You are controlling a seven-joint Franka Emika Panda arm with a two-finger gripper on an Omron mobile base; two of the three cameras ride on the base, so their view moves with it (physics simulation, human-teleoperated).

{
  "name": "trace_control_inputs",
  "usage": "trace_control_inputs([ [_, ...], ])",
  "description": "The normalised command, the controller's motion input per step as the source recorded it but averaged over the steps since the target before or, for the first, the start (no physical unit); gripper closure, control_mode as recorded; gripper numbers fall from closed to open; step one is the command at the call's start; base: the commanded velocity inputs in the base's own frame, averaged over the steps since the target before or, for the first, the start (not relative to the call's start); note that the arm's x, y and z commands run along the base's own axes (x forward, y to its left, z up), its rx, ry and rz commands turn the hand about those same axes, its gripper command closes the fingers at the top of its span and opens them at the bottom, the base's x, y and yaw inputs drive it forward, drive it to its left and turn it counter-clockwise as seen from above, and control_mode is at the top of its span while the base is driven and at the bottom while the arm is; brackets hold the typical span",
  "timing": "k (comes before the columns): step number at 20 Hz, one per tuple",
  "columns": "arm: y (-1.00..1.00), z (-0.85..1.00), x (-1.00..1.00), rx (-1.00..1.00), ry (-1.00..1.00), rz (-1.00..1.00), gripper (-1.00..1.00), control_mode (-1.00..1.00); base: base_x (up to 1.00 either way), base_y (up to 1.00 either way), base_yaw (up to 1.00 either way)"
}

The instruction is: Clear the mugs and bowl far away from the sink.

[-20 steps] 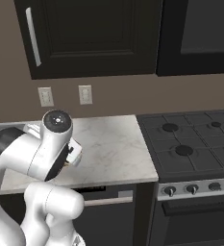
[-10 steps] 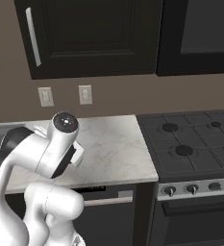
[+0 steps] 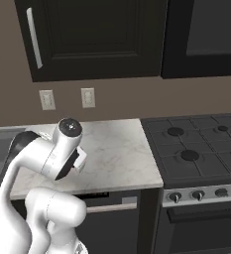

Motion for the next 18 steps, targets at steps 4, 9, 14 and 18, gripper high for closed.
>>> trace_control_inputs([
  [4, 0.12, -0.36, 0.26, 0.0, 0.0, 0.0, -1.0, -1.0, 0.0, 0.0, 0.0],
  [9, 0.01, -0.37, 0.27, 0.0, 0.0, -0.01, -1.0, -1.0, 0.0, 0.0, 0.0],
  [14, 0.0, -0.39, 0.27, 0.0, 0.0, -0.01, -1.0, -1.0, 0.0, 0.0, 0.0],
  [18, 0.0, -0.34, 0.3, 0.0, 0.0, -0.01, -1.0, -1.0, 0.0, 0.0, 0.0],
])
